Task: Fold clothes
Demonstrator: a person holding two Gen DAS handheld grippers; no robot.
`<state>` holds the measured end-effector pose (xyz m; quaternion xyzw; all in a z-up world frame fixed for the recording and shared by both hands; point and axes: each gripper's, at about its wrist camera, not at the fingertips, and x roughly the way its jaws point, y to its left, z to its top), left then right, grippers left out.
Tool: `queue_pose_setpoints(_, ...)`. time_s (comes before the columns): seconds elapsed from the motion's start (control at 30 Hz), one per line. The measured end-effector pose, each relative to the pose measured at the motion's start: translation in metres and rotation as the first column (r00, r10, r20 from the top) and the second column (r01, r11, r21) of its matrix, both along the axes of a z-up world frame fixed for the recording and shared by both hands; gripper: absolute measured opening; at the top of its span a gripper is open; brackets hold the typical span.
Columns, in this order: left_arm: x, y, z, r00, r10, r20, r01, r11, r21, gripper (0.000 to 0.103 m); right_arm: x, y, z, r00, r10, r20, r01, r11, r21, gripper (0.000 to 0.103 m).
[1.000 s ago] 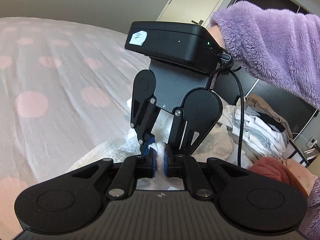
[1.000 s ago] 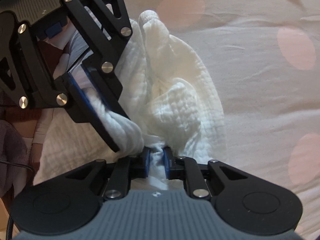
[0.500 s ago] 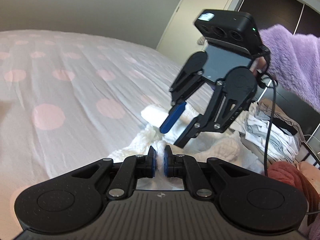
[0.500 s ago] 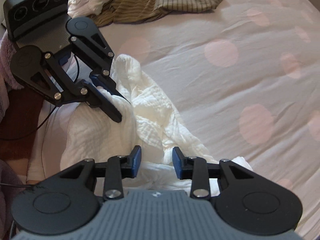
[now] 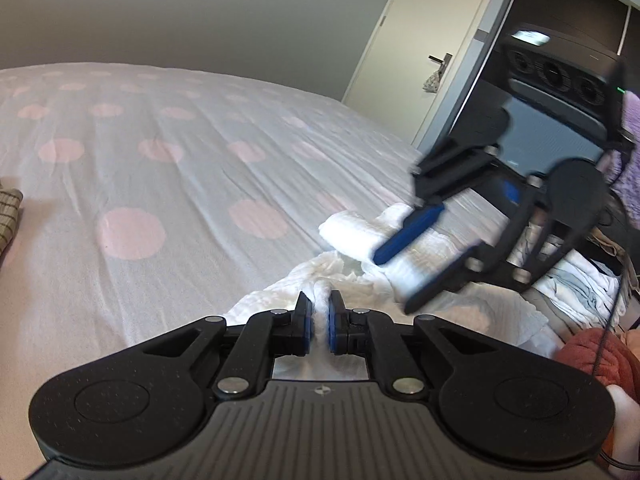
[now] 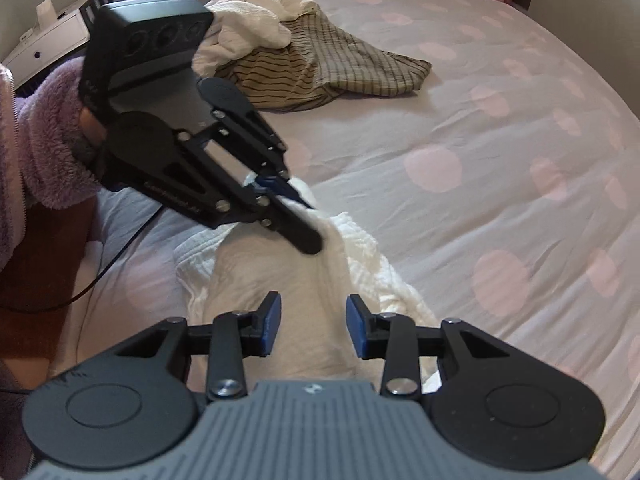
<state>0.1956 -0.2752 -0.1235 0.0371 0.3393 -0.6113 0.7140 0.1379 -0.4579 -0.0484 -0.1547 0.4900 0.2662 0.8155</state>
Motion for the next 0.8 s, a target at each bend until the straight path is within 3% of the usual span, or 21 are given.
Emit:
queue_pose_setpoints(0.07, -0.001, -0.001, 0.001, 1.000, -0.015, 0.006, 0.015, 1.000, -0.007, 0.006, 0.010, 0.004, -0.004, 0.999, 0.032, 0.010, -0.032, 0.999, -0.026, 0.044)
queue_pose_setpoints(0.13, -0.002, 0.000, 0.002, 1.000, -0.018, 0.005, 0.018, 1.000, -0.017, 0.006, 0.014, 0.013, -0.010, 0.994, 0.105, 0.019, -0.103, 0.993, -0.065, 0.059)
queue_pose_setpoints(0.17, -0.001, 0.001, 0.002, 1.000, -0.017, 0.003, 0.017, 1.000, -0.023, 0.006, 0.016, 0.018, -0.013, 0.989, 0.144, 0.023, -0.142, 0.986, -0.087, 0.073)
queue_pose_setpoints(0.23, -0.001, 0.001, 0.002, 1.000, -0.016, -0.001, 0.016, 0.999, -0.034, 0.006, 0.017, 0.026, -0.021, 0.980, 0.200, 0.011, -0.198, 0.974, -0.113, 0.073)
queue_pose_setpoints(0.27, 0.000, 0.002, 0.001, 1.000, -0.016, -0.005, 0.016, 0.999, -0.037, 0.006, 0.018, 0.030, -0.026, 0.975, 0.224, 0.002, -0.222, 0.967, -0.124, 0.071)
queue_pose_setpoints(0.37, 0.000, 0.001, 0.001, 1.000, -0.022, -0.009, 0.021, 0.999, -0.038, 0.006, 0.018, 0.035, -0.036, 0.970, 0.241, -0.023, -0.242, 0.963, -0.117, 0.050)
queue_pose_setpoints(0.47, -0.002, -0.002, 0.001, 0.999, -0.037, -0.009, 0.036, 0.998, -0.042, 0.006, 0.011, 0.037, -0.042, 0.970, 0.243, -0.014, -0.243, 0.961, -0.131, 0.042)
queue_pose_setpoints(0.5, -0.002, -0.002, 0.001, 0.999, -0.042, -0.005, 0.042, 0.998, -0.041, 0.006, 0.009, 0.039, -0.043, 0.970, 0.242, -0.008, -0.240, 0.961, -0.139, 0.027)
queue_pose_setpoints(0.53, -0.003, -0.002, 0.002, 0.999, -0.048, 0.000, 0.048, 0.998, -0.039, 0.007, 0.006, 0.040, -0.043, 0.971, 0.239, 0.000, -0.236, 0.960, -0.149, 0.020)
queue_pose_setpoints(0.7, 0.001, 0.007, 0.010, 1.000, -0.023, -0.011, 0.022, 0.995, -0.099, 0.018, -0.009, 0.040, -0.039, 0.970, 0.241, 0.030, -0.233, 0.957, -0.176, 0.014)
queue_pose_setpoints(0.8, 0.014, 0.011, 0.010, 0.997, 0.059, -0.053, -0.064, 0.993, -0.103, 0.021, -0.013, 0.038, -0.039, 0.973, 0.228, 0.024, -0.221, 0.961, -0.164, 0.013)
